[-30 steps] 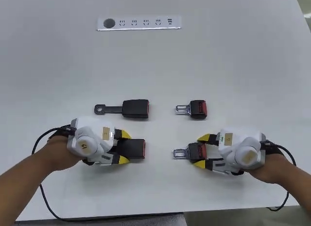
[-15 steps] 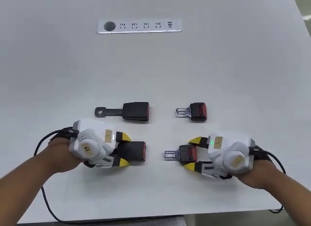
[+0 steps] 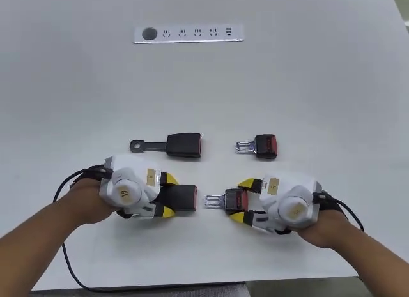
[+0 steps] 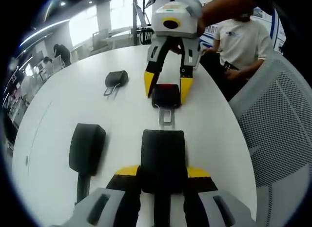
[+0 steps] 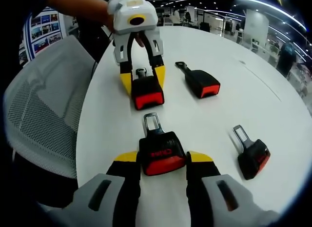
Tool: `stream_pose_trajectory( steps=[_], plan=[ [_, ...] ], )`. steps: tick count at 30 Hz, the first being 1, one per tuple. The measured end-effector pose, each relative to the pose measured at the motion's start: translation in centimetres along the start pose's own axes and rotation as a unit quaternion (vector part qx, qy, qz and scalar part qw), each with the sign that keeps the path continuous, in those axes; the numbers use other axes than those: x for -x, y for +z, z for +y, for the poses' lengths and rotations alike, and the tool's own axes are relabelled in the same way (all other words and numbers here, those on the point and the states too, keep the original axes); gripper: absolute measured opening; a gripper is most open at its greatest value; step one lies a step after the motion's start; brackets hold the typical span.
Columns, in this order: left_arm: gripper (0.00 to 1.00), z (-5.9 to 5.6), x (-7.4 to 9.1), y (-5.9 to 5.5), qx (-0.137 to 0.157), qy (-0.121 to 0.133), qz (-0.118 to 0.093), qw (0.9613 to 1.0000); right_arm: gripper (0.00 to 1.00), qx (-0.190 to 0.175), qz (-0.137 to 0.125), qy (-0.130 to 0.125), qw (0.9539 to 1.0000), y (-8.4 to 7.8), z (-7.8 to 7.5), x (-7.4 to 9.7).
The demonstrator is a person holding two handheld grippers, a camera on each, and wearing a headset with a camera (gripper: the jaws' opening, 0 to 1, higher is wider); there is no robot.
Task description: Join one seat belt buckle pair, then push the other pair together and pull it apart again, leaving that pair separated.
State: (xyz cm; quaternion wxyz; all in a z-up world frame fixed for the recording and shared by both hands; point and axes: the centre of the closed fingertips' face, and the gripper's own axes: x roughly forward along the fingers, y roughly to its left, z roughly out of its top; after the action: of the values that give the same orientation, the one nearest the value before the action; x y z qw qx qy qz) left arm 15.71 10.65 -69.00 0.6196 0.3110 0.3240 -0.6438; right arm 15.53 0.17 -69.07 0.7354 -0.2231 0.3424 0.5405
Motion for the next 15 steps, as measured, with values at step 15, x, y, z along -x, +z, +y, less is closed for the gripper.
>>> stream_pose_trajectory(
  steps=[15],
  plan=[
    [0.34,0.0,0.0,0.2,-0.002,0.0,0.011,0.9999,0.34,-0.007,0.001,-0.007,1.0,1.5,0.6,-1.8]
  ],
)
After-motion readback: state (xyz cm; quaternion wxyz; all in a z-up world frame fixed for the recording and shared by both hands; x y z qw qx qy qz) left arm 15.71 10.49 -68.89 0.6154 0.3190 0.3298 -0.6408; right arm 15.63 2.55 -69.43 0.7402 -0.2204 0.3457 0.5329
